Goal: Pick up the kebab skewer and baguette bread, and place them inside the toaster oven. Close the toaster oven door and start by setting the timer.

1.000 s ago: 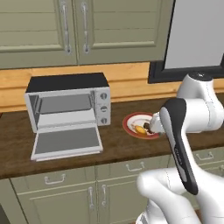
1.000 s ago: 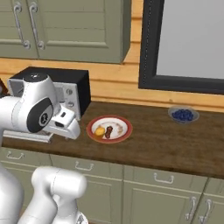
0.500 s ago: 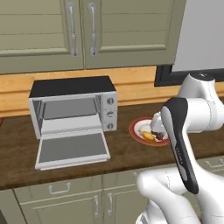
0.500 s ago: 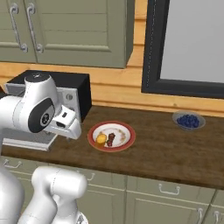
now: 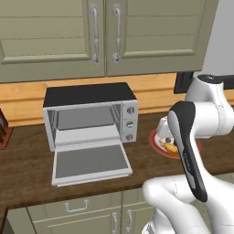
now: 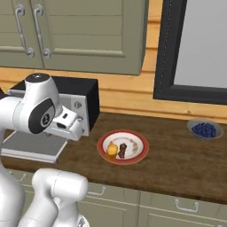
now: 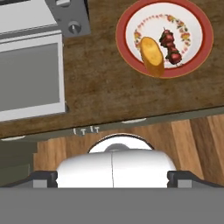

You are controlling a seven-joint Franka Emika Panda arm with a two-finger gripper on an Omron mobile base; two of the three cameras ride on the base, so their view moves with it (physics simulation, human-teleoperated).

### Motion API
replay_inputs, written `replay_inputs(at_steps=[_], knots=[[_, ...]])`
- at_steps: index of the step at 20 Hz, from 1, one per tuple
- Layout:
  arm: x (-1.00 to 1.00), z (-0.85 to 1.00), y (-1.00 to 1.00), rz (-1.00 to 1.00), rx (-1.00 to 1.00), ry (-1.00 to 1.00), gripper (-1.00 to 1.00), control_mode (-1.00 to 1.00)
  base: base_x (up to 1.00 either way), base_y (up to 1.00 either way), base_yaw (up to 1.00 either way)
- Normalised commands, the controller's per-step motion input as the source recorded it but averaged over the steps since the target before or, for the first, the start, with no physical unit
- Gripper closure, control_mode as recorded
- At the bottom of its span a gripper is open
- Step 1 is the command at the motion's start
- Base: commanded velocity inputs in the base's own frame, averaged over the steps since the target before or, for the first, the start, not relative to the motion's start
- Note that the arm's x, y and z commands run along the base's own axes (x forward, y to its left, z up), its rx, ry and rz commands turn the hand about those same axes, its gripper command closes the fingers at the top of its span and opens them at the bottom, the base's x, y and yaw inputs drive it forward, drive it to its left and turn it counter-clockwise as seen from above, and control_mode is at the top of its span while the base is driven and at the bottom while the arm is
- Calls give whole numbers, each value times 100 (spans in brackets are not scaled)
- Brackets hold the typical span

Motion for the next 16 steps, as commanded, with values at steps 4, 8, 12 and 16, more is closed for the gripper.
replay_inputs(at_steps=[4, 8, 12, 16], knots=[[0, 0, 0, 0, 0, 0, -100, 100, 34, 30, 0], [0, 0, 0, 0, 0, 0, -100, 100, 41, 24, 0], [0, 0, 0, 0, 0, 0, -100, 100, 43, 23, 0], [0, 0, 0, 0, 0, 0, -100, 100, 44, 19, 0]])
